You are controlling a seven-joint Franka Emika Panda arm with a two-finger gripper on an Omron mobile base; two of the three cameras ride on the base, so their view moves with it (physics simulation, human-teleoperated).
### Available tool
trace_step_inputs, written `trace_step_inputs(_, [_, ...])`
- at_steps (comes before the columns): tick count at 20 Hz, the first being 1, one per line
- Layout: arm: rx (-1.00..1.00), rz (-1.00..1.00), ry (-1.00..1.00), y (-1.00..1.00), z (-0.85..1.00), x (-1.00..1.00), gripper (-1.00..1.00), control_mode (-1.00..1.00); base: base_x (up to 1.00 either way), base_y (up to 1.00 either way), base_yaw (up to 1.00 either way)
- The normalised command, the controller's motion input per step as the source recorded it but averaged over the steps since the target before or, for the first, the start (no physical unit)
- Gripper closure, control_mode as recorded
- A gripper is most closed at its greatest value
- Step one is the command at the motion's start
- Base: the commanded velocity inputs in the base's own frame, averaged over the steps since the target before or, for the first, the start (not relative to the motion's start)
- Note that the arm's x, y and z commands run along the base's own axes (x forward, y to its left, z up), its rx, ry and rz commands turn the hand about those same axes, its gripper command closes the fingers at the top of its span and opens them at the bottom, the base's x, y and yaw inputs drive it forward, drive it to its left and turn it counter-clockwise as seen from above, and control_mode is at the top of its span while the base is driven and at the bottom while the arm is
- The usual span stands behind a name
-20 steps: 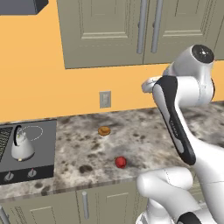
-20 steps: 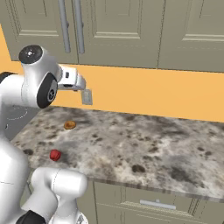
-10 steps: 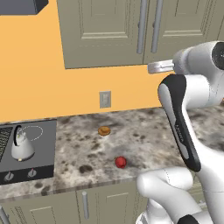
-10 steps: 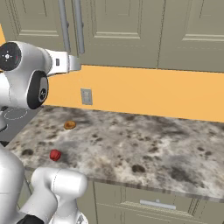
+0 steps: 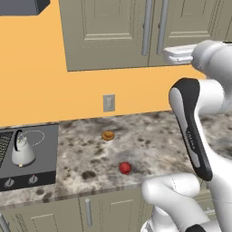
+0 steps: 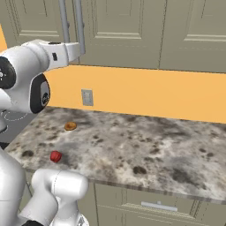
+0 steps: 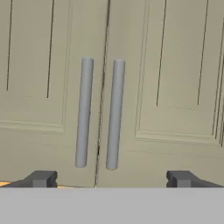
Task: Pick the pan from the cabinet and place it on the stove. Then turn on the stove burner for the pan.
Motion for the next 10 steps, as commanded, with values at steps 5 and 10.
trace_step_inputs(5, [0.01, 0.00, -0.23, -0.05, 0.22, 0.02, -1.00, -1.00, 0.00, 0.00, 0.00])
trace_step_inputs(10, [0.02, 0.00, -0.14, -0.10, 0.16, 0.17, -1.00, -1.00, 0.00, 0.00, 0.00])
